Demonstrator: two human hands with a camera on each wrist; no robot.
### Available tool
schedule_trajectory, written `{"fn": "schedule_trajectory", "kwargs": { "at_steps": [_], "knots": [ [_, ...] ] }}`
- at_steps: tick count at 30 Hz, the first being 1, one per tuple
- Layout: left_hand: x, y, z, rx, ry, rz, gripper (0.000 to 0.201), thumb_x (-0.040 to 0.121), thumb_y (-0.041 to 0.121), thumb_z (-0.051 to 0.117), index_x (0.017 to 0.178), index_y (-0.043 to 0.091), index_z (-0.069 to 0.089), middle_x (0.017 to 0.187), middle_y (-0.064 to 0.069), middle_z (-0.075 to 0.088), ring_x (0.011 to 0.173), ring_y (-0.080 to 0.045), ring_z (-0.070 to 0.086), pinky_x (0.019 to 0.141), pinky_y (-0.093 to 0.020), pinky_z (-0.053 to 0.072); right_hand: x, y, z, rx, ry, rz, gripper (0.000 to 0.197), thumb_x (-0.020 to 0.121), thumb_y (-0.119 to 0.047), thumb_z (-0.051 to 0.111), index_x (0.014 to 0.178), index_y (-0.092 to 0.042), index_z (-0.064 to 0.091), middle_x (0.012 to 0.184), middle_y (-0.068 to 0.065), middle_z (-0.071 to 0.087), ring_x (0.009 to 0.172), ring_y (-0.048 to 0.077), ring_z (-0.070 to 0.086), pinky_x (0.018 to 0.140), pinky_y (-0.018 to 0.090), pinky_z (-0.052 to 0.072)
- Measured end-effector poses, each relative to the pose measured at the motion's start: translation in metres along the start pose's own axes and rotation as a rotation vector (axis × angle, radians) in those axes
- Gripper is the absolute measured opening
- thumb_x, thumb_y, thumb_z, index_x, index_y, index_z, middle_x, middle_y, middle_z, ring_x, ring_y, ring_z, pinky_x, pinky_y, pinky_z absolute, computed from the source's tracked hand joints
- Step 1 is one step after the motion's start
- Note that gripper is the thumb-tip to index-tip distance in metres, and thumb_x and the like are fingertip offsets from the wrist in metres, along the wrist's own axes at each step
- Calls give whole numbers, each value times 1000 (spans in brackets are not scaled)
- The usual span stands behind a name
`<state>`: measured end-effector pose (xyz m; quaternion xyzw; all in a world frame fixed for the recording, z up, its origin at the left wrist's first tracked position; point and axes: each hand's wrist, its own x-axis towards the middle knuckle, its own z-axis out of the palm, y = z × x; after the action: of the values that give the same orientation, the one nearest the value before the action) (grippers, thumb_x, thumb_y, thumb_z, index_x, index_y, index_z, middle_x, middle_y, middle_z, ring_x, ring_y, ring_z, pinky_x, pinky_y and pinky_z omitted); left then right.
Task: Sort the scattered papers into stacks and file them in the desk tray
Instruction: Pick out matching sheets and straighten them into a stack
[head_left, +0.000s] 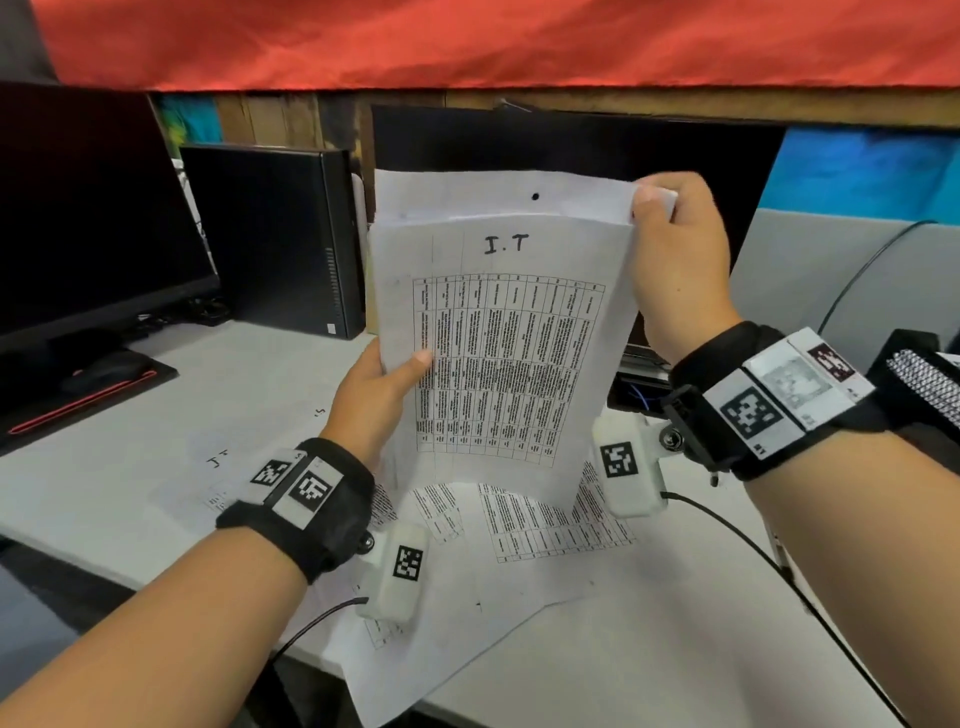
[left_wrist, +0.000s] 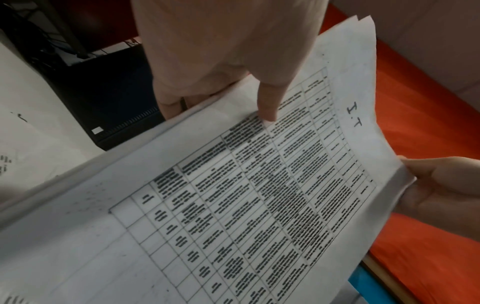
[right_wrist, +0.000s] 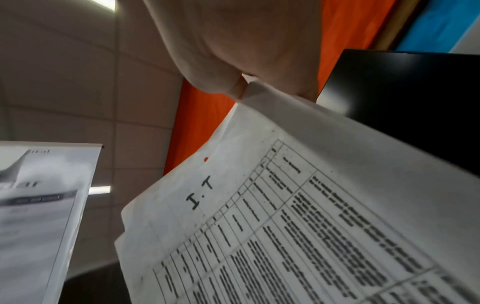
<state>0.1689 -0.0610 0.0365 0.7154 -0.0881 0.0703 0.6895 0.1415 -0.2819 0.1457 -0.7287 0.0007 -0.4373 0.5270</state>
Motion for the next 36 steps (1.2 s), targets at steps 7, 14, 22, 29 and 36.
{"fn": "schedule_trajectory", "kwargs": {
  "at_steps": [7, 14, 22, 29, 36],
  "knots": [
    [7, -5, 2, -61, 19, -20, 36, 94, 23, 57, 130, 24, 55, 113, 15, 64, 98, 8, 57, 75, -11, 42, -6, 4, 5, -401, -269, -209, 42, 91, -35, 60, 131, -28, 49, 123, -3, 43, 103, 4, 41, 73, -2, 31],
    [14, -16, 1, 15, 22, -34, 37, 94, 20, 58, 131, 21, 56, 119, 8, 64, 103, -5, 61, 87, -21, 45, -4, 4, 6, -389, -324, -148, 61, 91, -16, 60, 144, -34, 34, 134, -3, 40, 115, 5, 43, 87, 3, 32],
    [8, -26, 2, 20, 81, -26, 31, 97, 22, 51, 127, 24, 55, 116, 13, 64, 104, -3, 60, 86, -22, 46, -62, 64, 8, 28, -285, 337, 32, 93, -28, 58, 124, -21, 57, 113, -8, 66, 100, 8, 65, 91, 37, 54],
    [-17, -12, 22, -6, 150, 18, 20, 97, 23, 50, 117, 28, 51, 111, 10, 64, 101, -6, 60, 88, -28, 48, -111, 85, 3, 43, -172, 450, 39, 100, -19, 45, 139, -23, 43, 127, -9, 58, 113, 9, 56, 101, 33, 44],
    [-55, -20, 34, 16, 142, 36, 21, 99, 27, 46, 120, 27, 42, 99, 20, 56, 87, 8, 53, 64, -12, 40, -135, 76, -10, -26, -268, 515, 58, 92, 9, 33, 139, -25, 29, 109, -11, 56, 90, 3, 55, 73, 19, 46]
  ]
}}
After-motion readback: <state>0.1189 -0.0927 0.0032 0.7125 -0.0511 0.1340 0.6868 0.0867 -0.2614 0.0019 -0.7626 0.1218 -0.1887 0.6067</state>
